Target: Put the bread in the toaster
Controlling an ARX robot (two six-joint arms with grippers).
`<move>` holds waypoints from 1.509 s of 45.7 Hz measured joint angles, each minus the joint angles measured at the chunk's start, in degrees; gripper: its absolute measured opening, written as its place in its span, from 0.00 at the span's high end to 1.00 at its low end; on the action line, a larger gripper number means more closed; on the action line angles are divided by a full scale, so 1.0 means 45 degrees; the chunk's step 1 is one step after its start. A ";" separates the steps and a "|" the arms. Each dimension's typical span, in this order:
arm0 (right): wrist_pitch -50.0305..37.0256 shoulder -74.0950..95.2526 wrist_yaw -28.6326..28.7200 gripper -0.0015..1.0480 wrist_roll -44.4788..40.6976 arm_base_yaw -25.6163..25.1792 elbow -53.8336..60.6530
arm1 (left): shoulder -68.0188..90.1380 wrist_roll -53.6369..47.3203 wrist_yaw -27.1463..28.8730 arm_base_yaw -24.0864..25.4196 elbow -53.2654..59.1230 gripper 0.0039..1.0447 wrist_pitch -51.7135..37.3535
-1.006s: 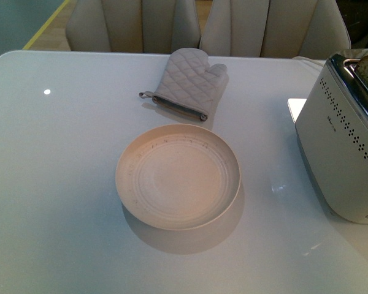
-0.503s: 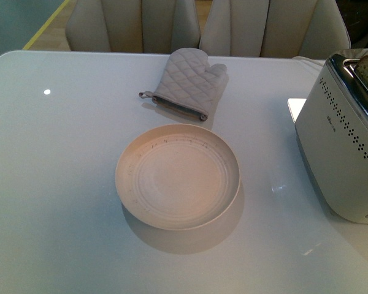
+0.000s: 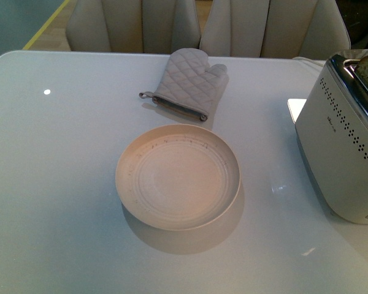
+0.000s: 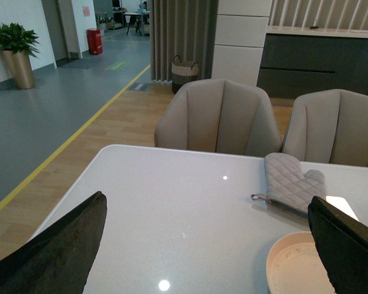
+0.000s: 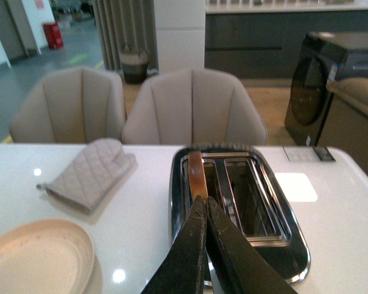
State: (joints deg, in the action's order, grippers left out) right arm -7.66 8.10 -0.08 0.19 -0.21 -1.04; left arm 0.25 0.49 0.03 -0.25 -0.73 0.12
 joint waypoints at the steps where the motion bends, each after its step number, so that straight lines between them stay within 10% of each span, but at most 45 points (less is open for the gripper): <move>1: 0.0680 -0.0554 0.0049 0.98 0.0000 0.0000 0.0000 | 0.0000 -0.0005 0.0000 0.0000 0.0000 0.06 0.0000; 11: 0.1661 -0.1695 0.0015 0.97 -0.0010 0.0015 0.0000 | 0.0000 -0.0005 -0.0005 0.0000 0.0000 0.06 0.0000; 35: 0.1666 -0.1715 0.0015 0.07 0.0000 0.0019 0.0000 | 0.0000 -0.0005 -0.0005 0.0000 0.0000 0.06 0.0000; 69: 0.1666 -0.1715 0.0015 0.09 0.0000 0.0019 0.0000 | 0.0000 -0.0005 -0.0005 0.0000 0.0000 0.06 0.0000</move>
State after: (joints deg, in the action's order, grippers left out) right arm -0.16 0.38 -0.01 0.19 -0.12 -1.04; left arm 0.25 0.47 0.01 -0.25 -0.73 0.12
